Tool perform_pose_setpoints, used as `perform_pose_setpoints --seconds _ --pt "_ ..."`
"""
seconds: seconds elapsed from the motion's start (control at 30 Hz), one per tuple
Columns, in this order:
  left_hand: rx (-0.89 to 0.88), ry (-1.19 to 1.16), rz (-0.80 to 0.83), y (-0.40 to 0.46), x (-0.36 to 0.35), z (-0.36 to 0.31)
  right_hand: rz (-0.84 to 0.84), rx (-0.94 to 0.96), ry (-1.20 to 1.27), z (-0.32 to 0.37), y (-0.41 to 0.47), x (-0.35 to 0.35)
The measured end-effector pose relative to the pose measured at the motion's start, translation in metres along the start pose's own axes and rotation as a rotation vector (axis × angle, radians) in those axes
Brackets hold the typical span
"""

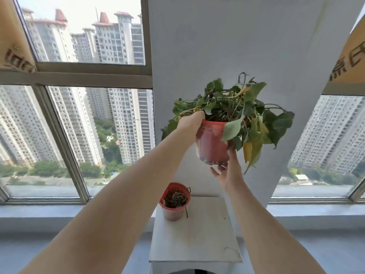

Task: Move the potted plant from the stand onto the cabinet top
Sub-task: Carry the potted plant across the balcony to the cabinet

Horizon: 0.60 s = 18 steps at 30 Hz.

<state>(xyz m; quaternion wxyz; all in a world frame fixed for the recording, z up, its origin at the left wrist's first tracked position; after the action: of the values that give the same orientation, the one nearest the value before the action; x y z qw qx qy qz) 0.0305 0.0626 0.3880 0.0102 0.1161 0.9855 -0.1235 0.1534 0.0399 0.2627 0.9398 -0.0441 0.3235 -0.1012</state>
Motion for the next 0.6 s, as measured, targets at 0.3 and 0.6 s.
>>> perform_pose_setpoints --seconds 0.3,0.6 --pt "-0.025 -0.158 0.071 -0.013 -0.011 -0.030 0.124 0.100 0.247 0.042 -0.003 -0.017" --pt "-0.210 -0.233 0.031 -0.012 -0.012 -0.033 0.185 0.119 0.217 0.070 -0.007 -0.028"
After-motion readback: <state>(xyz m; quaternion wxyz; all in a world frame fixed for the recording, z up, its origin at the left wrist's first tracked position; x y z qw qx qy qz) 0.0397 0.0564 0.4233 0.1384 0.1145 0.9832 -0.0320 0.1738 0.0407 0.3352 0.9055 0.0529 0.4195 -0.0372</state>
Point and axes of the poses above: each hand's wrist, its own y-axis towards the middle knuckle, its own x-axis out of the back of the hand, z = x × y, the point moved 4 cm from there along y, towards the middle knuckle, and after that the axes turned 11 degrees about z, right-handed, at the moved point
